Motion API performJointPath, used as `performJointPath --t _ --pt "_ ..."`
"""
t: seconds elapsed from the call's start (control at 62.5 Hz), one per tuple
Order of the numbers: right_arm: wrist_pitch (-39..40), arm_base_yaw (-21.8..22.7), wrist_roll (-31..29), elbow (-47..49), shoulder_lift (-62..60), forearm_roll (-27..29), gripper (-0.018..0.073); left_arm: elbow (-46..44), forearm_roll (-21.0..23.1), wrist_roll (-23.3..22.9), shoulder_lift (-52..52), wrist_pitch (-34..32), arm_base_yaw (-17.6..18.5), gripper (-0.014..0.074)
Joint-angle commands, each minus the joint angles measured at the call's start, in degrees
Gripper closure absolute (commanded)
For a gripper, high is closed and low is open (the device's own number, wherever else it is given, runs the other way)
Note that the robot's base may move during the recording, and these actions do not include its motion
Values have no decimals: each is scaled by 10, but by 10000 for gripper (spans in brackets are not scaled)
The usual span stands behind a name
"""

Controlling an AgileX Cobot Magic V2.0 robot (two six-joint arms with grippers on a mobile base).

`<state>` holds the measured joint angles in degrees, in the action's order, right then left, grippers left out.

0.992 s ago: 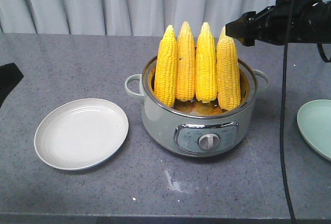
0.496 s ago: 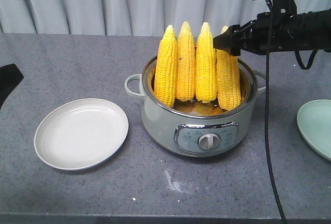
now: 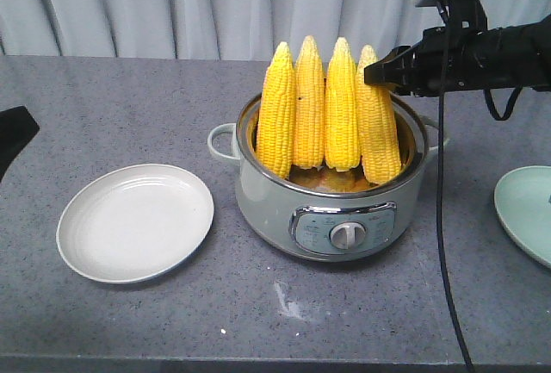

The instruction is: Distribute corn equally

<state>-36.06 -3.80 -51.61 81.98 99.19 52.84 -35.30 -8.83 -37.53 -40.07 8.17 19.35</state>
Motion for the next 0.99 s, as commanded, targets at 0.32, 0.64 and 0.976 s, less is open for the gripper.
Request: performJointPath --t 0.32,0.64,0.976 --pt "34 7 4 19 -148 18 508 -19 5 -6 -2 -46 3 74" --pt "-25 148 68 19 -304 5 504 -19 3 -6 -3 -82 4 74" --pt "-179 385 141 18 -269 -50 499 -47 -2 10 -44 -69 4 74"
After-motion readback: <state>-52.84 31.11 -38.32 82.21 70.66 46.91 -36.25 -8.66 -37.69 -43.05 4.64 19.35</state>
